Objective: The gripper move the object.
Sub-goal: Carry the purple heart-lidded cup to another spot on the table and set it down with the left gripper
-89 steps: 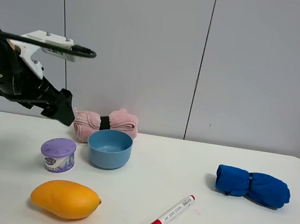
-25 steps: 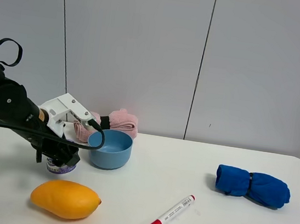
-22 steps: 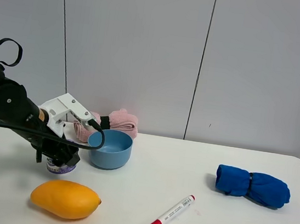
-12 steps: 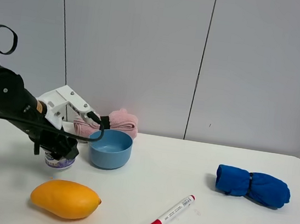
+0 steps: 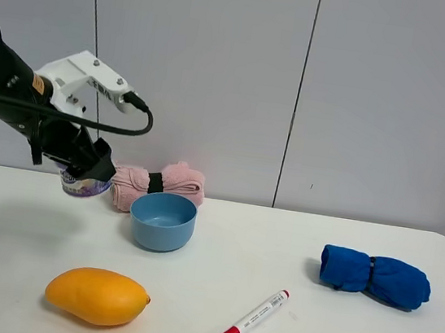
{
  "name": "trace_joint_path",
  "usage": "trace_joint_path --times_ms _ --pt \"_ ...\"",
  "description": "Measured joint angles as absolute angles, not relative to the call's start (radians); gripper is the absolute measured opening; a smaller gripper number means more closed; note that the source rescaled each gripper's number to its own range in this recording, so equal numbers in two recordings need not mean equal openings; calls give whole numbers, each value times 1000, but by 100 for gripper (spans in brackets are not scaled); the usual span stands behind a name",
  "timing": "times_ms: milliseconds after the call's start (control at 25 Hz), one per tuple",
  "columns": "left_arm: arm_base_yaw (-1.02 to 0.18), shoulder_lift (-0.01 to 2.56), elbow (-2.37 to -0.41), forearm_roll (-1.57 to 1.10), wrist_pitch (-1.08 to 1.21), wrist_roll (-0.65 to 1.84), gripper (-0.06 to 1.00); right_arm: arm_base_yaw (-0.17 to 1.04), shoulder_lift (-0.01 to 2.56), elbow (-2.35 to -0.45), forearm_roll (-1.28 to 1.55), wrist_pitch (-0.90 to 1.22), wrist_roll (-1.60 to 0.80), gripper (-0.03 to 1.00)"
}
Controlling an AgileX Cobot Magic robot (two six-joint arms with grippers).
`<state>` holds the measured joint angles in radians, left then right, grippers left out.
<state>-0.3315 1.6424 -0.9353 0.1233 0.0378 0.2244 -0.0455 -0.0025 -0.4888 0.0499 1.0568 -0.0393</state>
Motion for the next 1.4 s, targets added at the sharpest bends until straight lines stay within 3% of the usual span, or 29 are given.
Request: trace_joint_path --times_ms 400,680,1400 --pt "-498 1541 -948 46 91 92 0 -45 -3 -489 50 1057 -39 100" --pt "-608 1564 -1080 33 200 85 0 -45 -3 -489 50 1057 -39 100" --pt "-675 1986 -1436 34 226 110 0 -45 -3 -489 50 1057 -39 100"
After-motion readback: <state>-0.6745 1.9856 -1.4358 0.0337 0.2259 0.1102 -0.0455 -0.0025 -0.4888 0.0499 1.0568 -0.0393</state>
